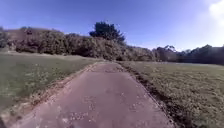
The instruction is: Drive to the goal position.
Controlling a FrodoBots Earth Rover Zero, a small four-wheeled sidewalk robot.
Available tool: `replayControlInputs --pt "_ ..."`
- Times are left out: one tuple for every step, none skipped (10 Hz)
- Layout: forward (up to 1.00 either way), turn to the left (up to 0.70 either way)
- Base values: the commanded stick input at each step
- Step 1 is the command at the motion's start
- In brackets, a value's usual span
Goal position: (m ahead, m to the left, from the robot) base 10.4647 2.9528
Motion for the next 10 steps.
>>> replayControlInputs --pt "0.70 0.00" --pt "0.70 0.00" --pt "0.70 0.00" --pt "0.72 0.00" --pt "0.79 0.00" --pt "0.85 0.00" --pt "0.85 0.00" --pt "0.85 0.00" --pt "0.85 0.00" --pt "0.85 0.00"
